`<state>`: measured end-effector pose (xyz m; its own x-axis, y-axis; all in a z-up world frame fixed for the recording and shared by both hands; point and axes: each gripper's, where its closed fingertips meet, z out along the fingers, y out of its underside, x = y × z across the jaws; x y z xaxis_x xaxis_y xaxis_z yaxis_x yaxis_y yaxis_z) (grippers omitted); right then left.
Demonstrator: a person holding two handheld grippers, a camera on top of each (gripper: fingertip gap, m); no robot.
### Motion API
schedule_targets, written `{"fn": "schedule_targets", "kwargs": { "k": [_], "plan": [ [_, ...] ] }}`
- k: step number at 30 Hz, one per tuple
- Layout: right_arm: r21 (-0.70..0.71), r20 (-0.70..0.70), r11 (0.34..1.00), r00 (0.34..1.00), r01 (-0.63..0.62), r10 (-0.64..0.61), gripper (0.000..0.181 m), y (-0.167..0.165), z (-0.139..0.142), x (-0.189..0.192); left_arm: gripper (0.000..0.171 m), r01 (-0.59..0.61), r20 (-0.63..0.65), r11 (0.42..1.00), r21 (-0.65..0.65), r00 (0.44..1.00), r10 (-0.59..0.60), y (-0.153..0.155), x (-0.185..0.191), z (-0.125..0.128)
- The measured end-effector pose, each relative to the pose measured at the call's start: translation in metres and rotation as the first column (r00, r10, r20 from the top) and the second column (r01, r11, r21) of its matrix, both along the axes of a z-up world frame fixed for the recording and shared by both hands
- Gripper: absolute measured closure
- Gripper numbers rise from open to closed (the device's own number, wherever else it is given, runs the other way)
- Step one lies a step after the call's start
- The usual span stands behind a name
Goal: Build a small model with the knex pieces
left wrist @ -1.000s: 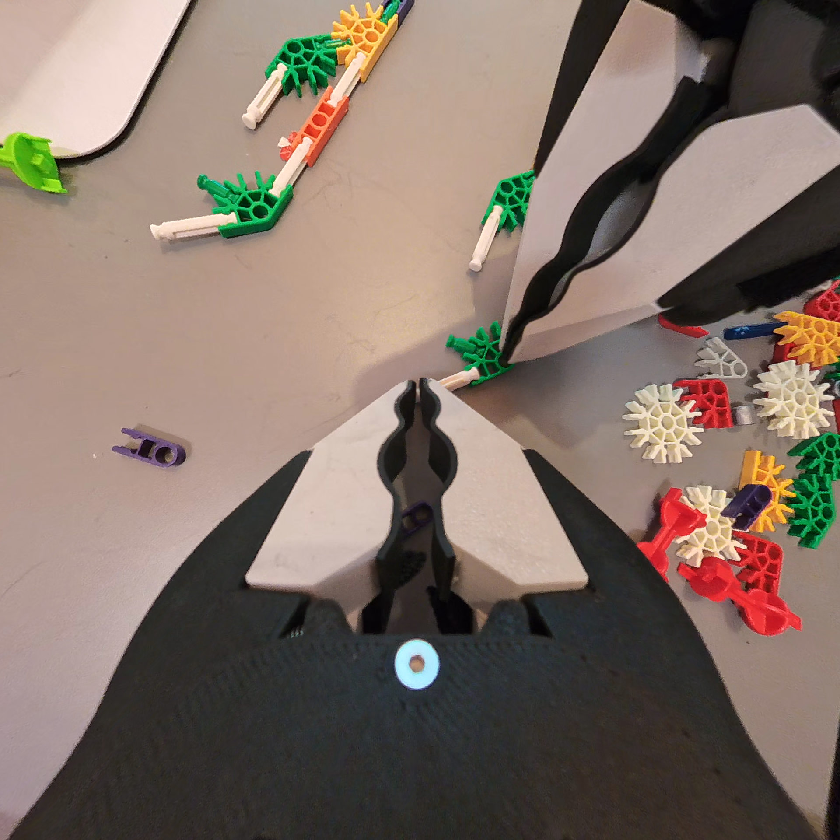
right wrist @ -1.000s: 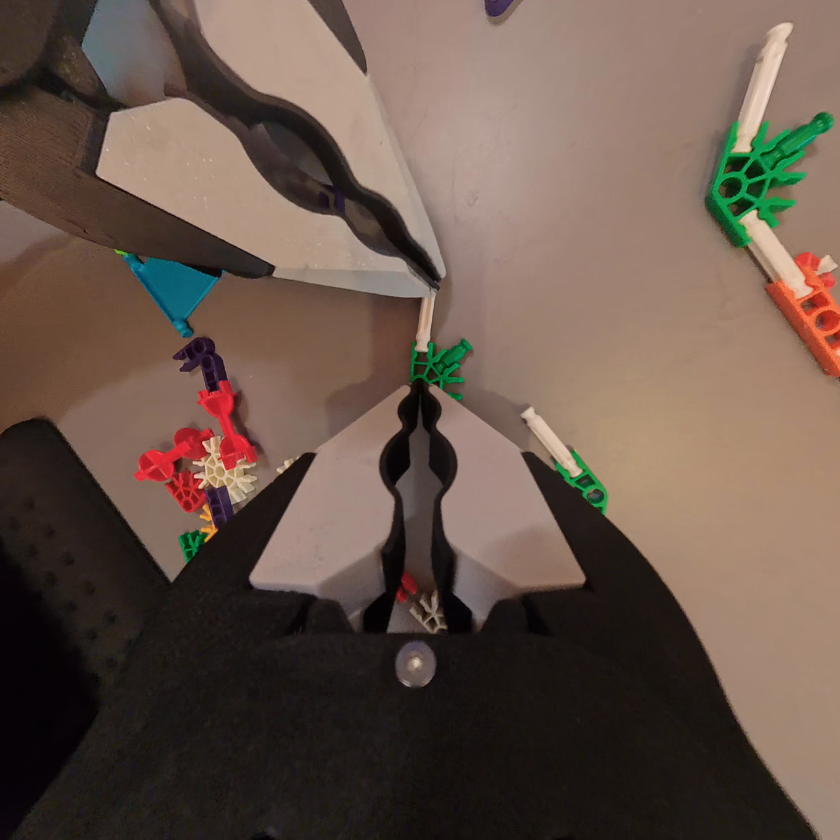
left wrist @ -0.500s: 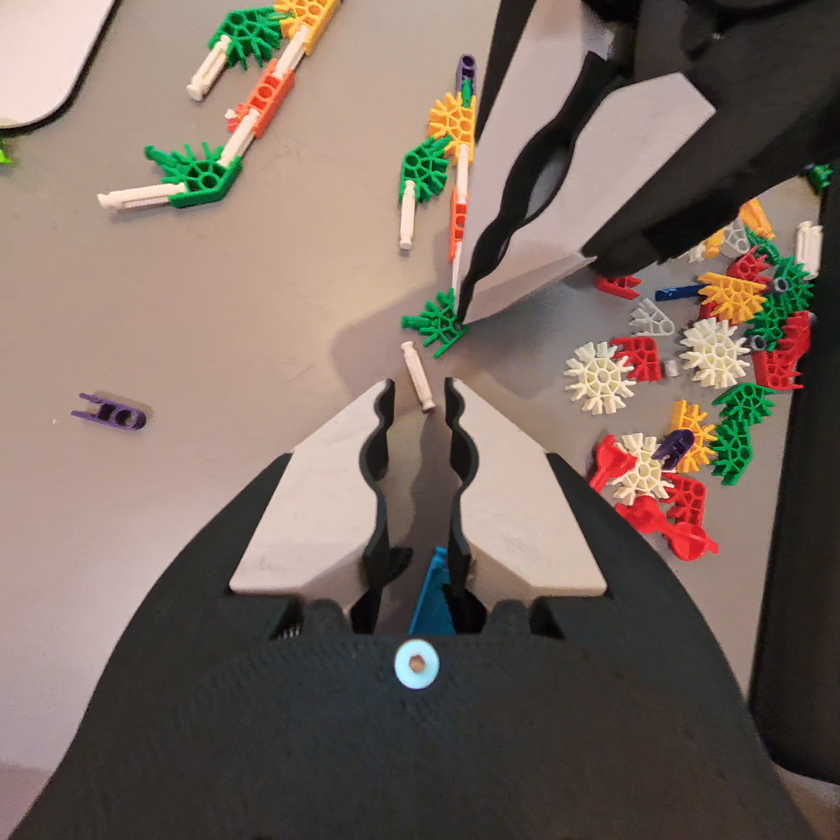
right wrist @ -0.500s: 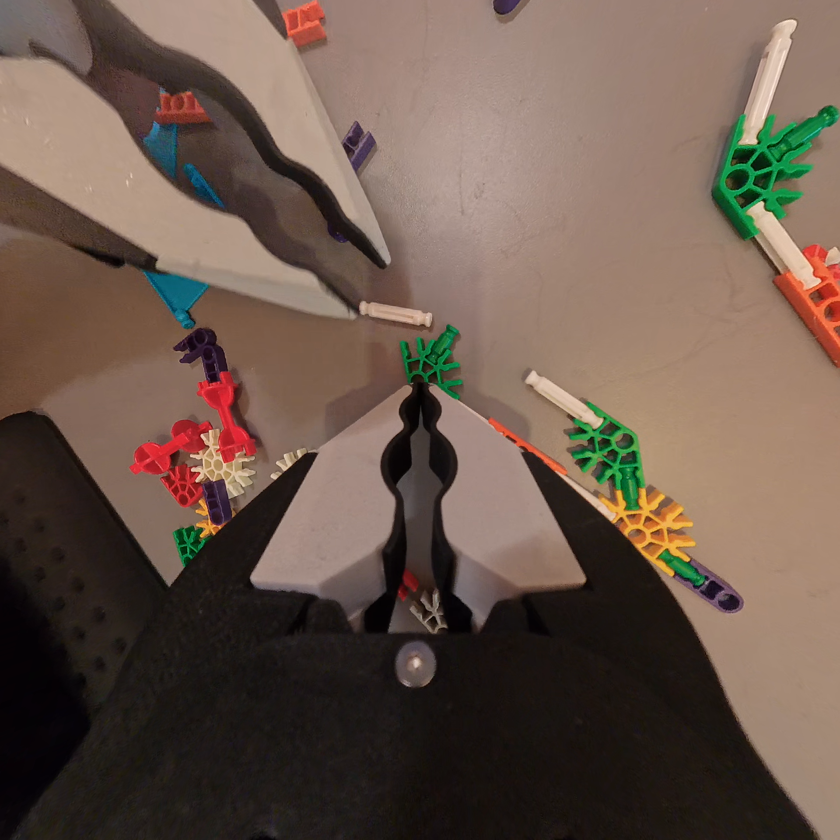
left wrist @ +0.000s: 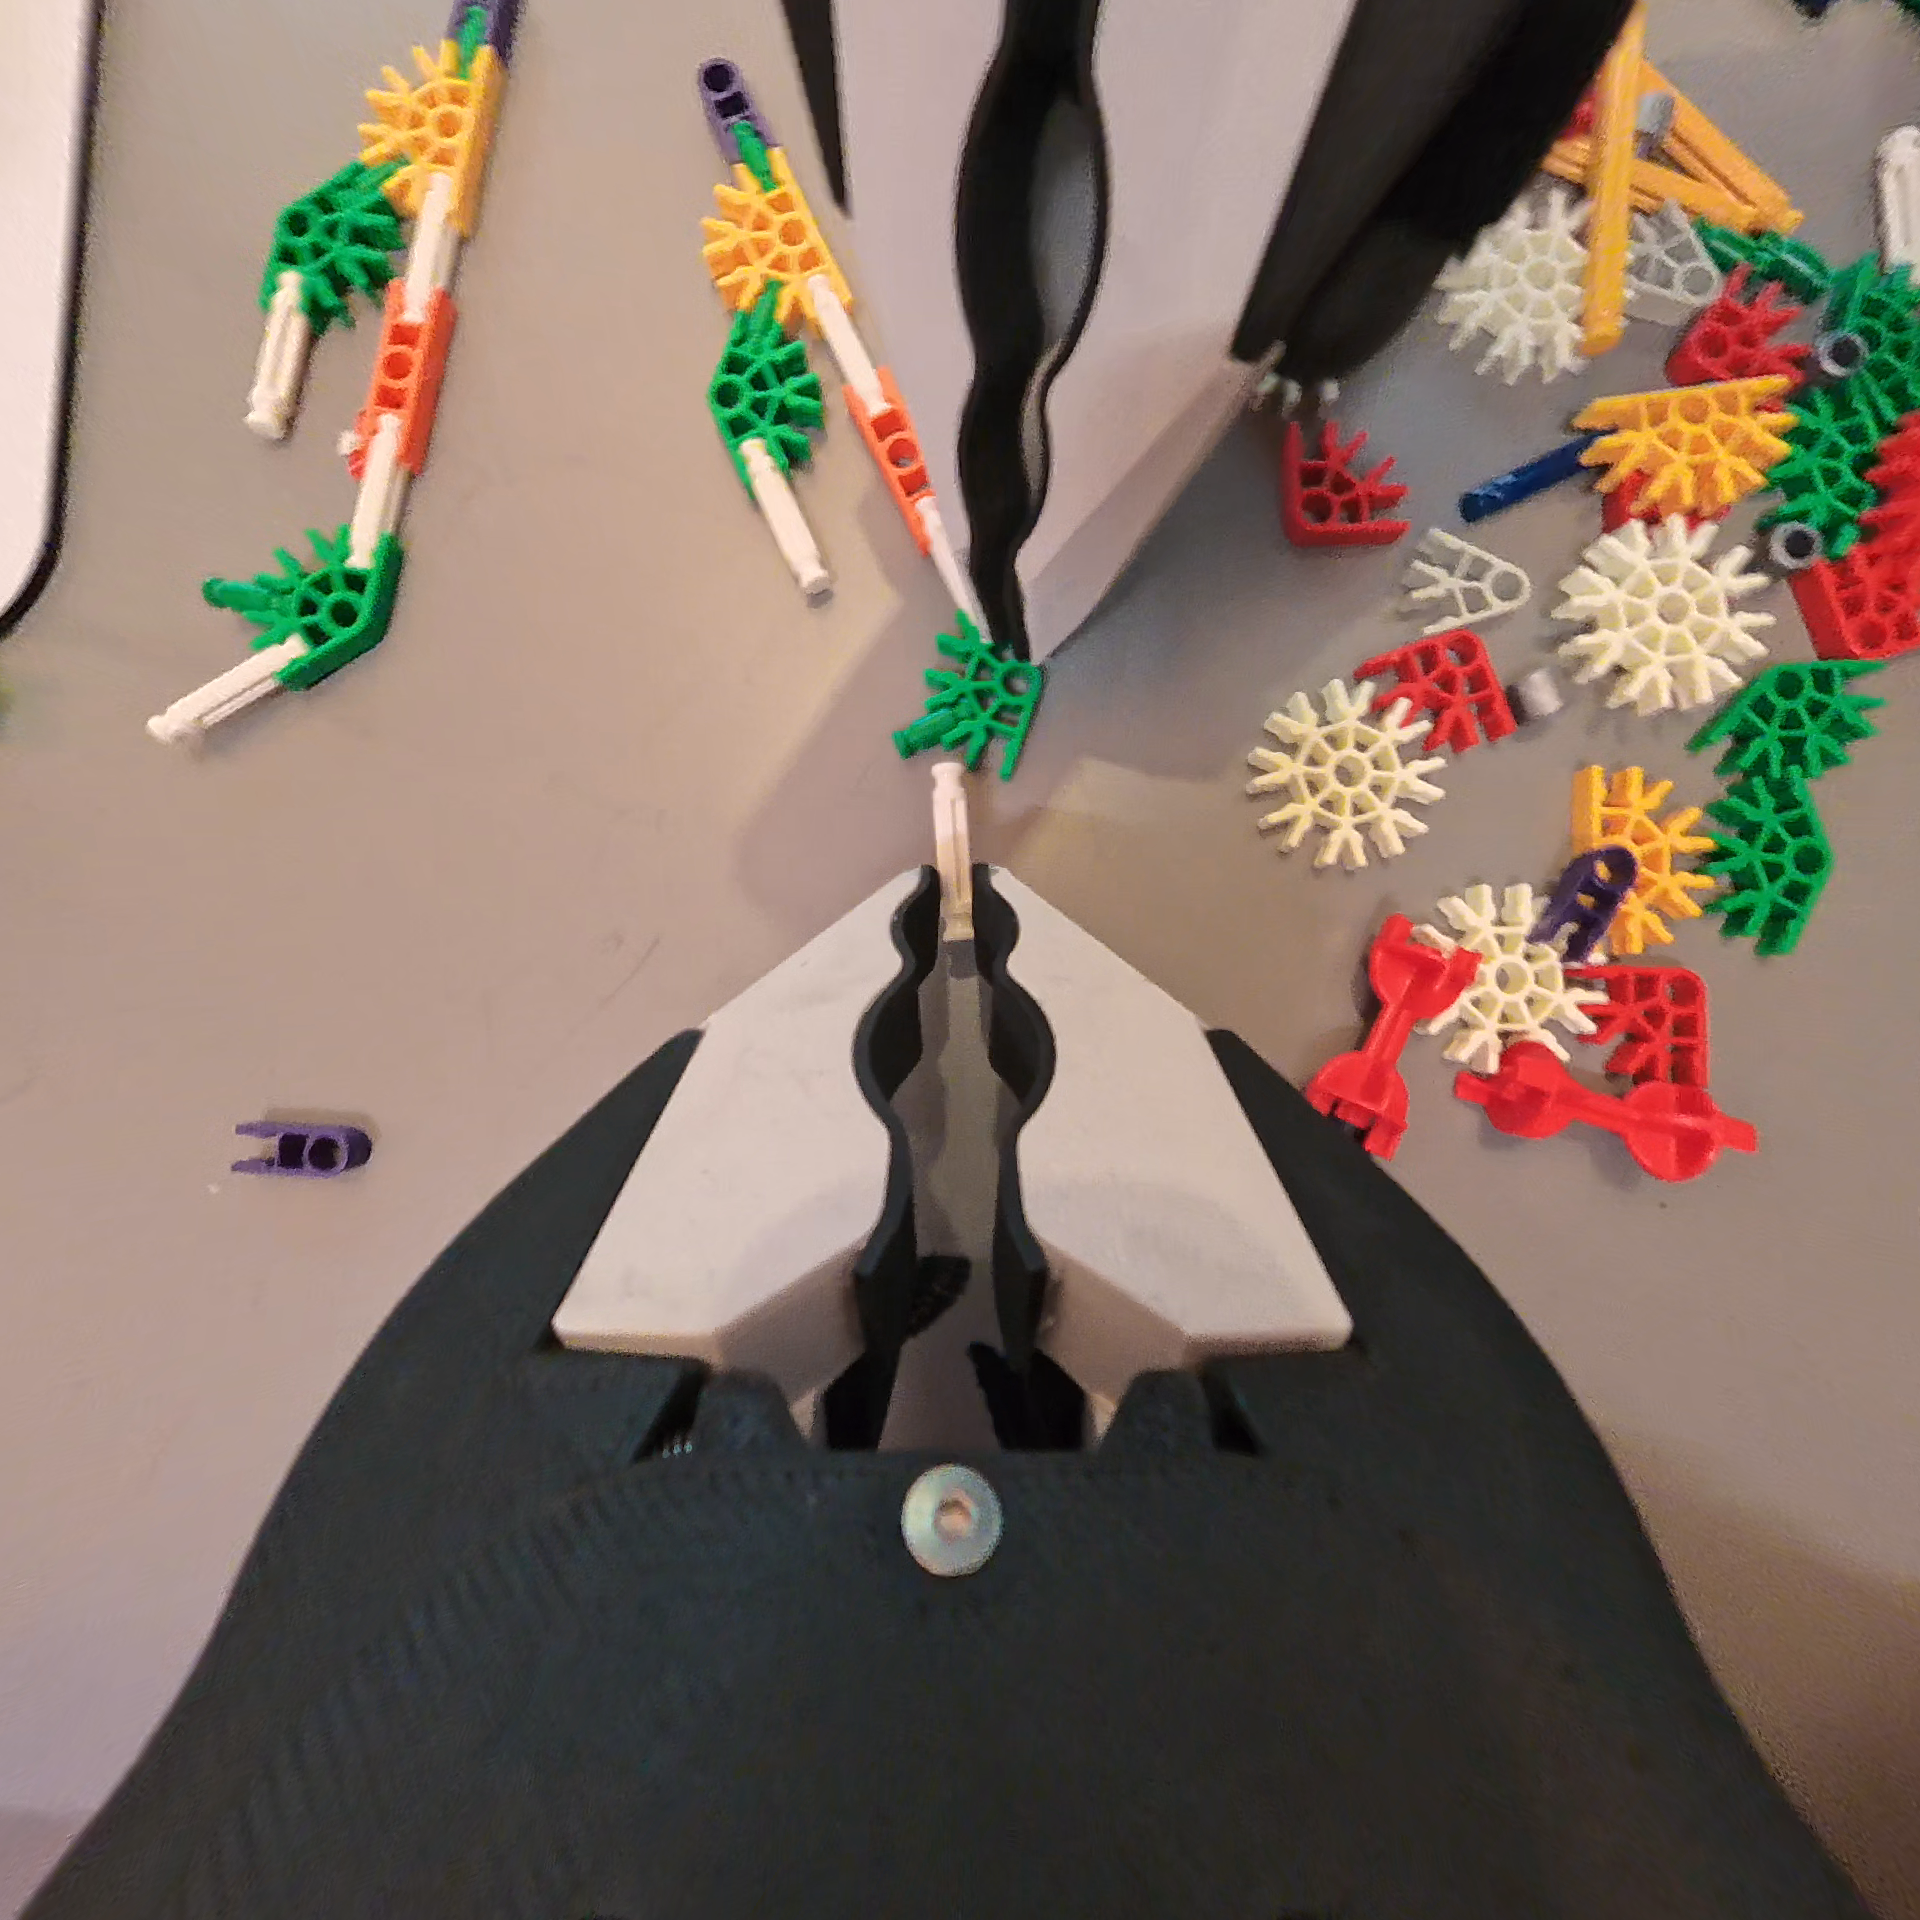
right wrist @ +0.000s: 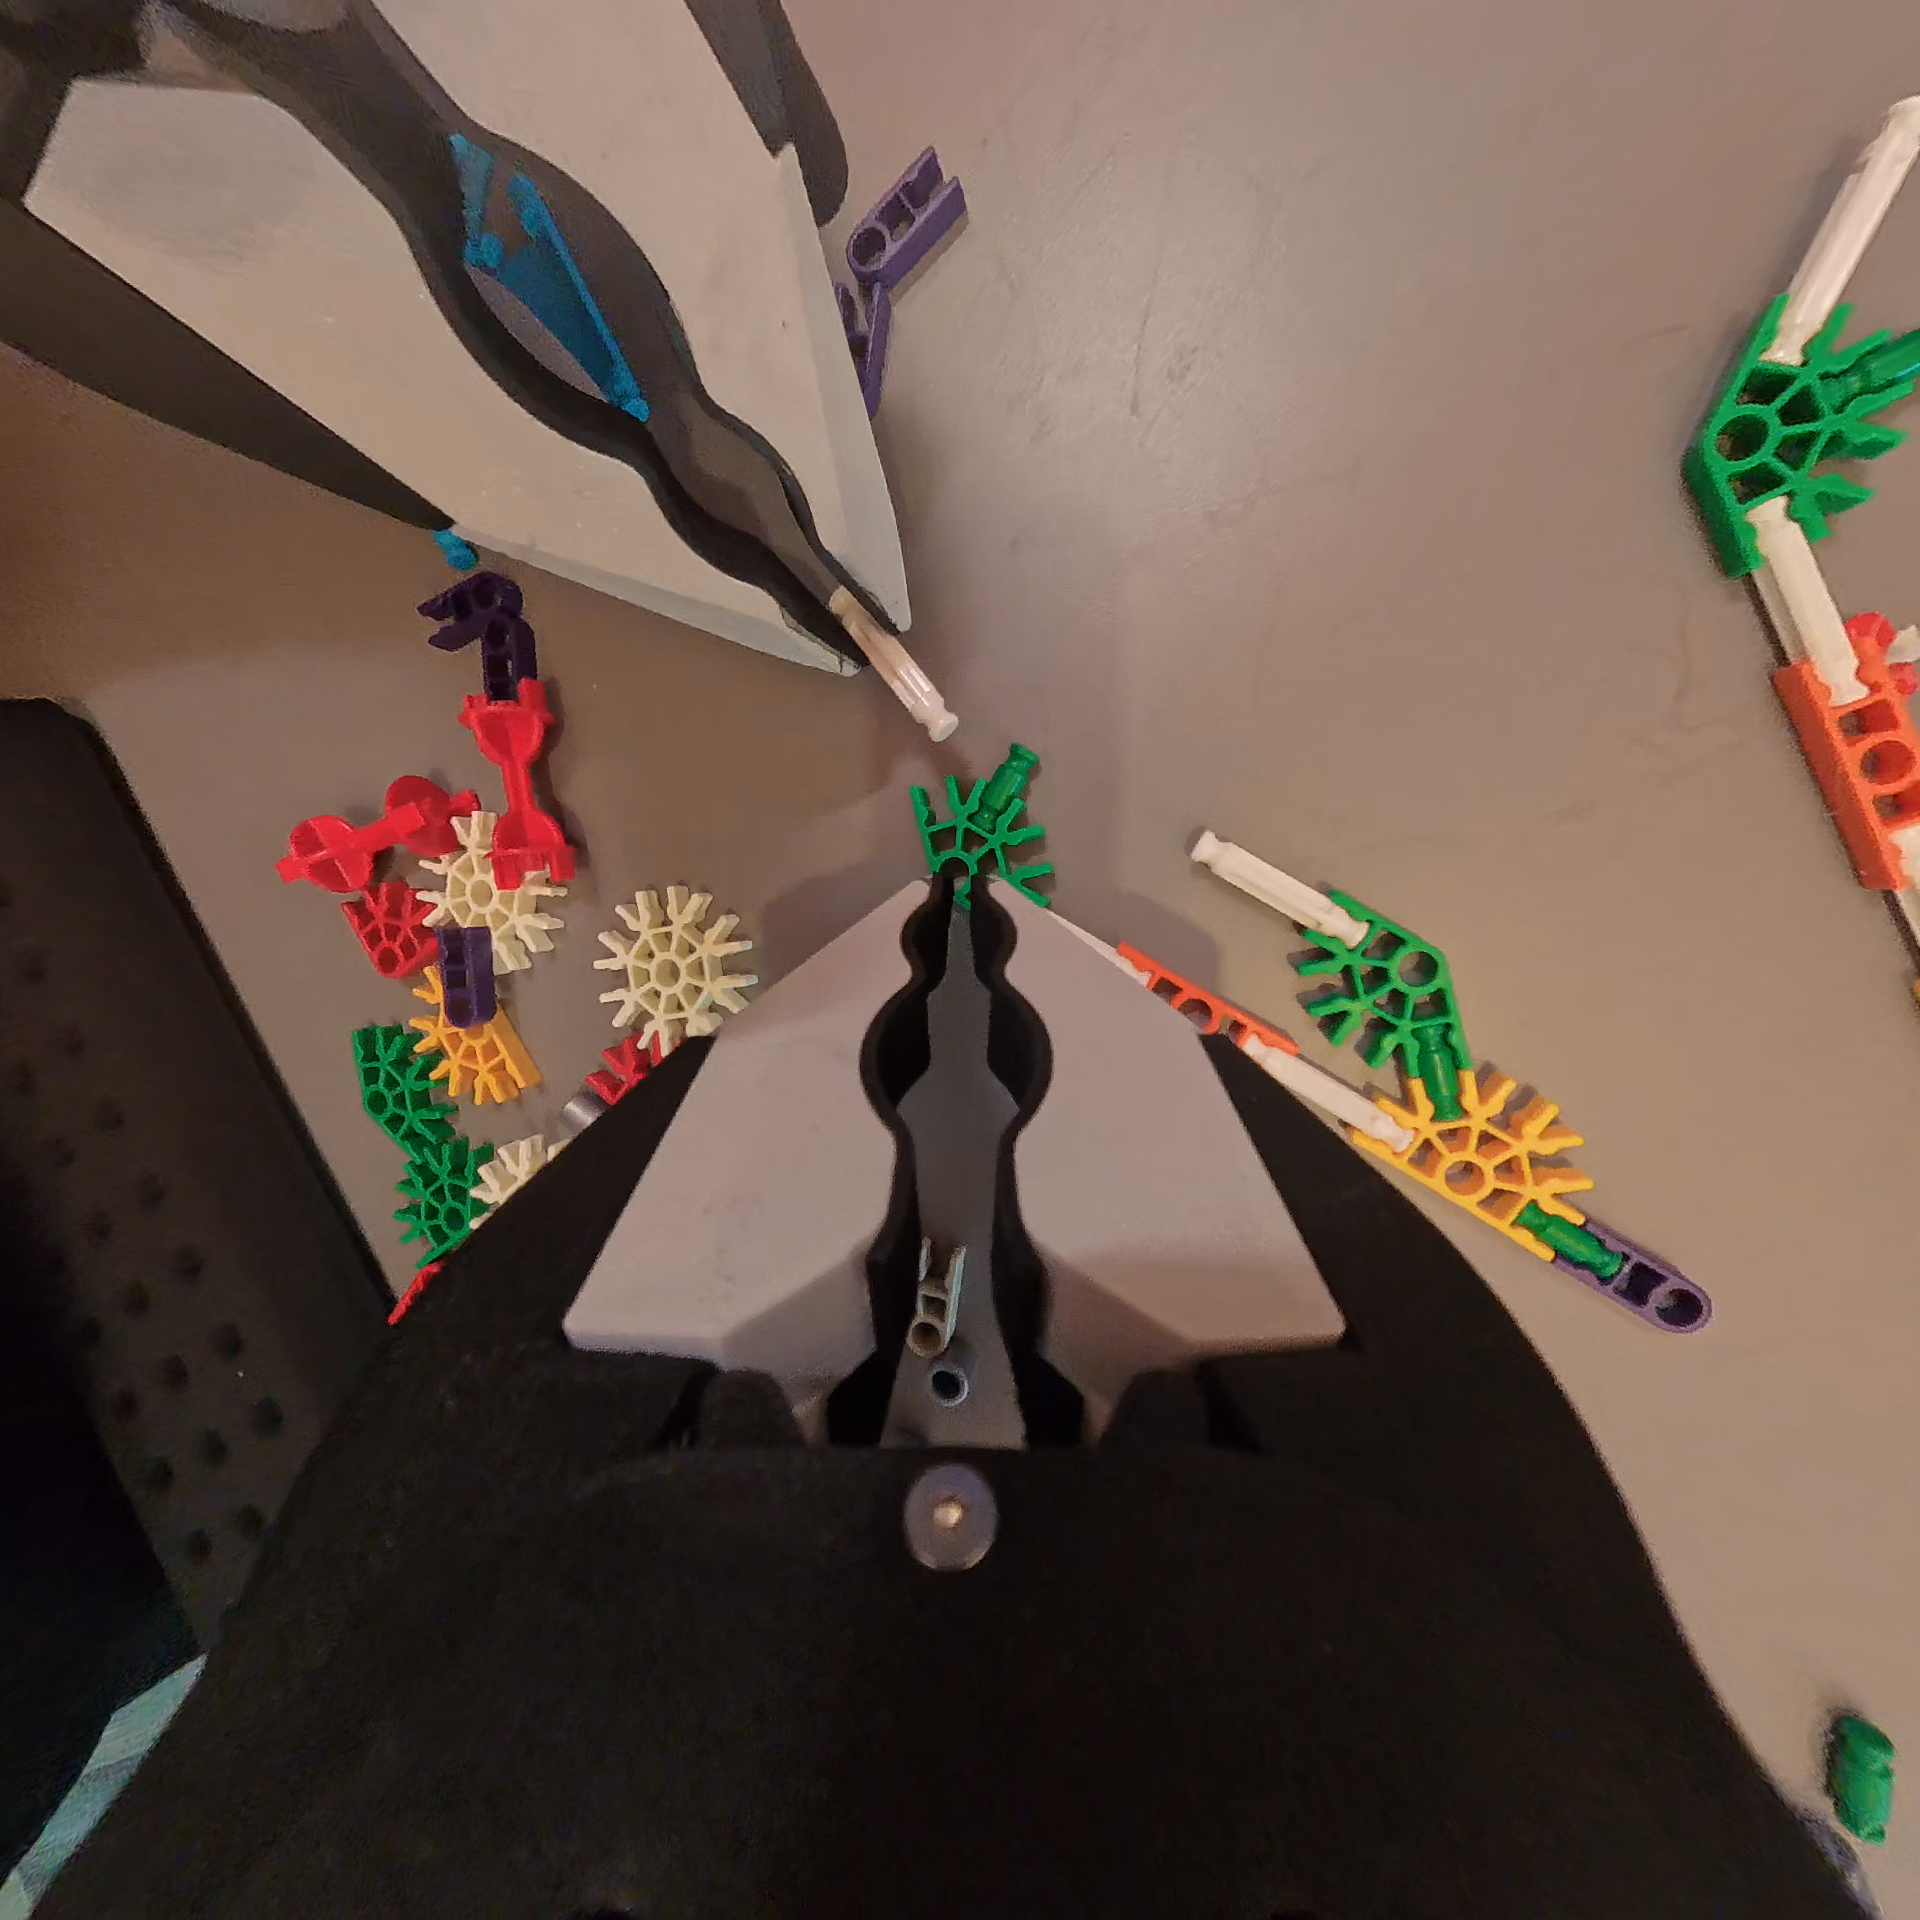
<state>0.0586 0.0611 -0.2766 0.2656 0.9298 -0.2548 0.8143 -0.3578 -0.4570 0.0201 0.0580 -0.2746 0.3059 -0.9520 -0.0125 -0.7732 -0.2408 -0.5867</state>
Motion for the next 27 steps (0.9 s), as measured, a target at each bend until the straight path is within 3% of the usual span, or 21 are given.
{"fn": "schedule_targets", "kwargs": {
  "k": [4,11,27],
  "plan": [
    [0.021,-0.028,1.000,1.000,-0.012,0.013,0.178,-0.005,0.003,0.003,0.168,0.137,0.036,0.990,0.012,0.990,-0.138,-0.010,0.013,0.006],
    [0.055,-0.048,0.998,0.999,-0.010,0.013,0.180,-0.005,0.006,0.013,0.168,0.276,-0.087,0.959,0.061,0.959,-0.271,-0.001,0.011,-0.001],
    [0.068,-0.145,0.998,0.989,0.017,-0.007,0.181,0.000,0.016,-0.004,0.168,0.366,-0.151,0.930,0.043,0.922,-0.356,-0.002,0.010,-0.012]
  ]
}}
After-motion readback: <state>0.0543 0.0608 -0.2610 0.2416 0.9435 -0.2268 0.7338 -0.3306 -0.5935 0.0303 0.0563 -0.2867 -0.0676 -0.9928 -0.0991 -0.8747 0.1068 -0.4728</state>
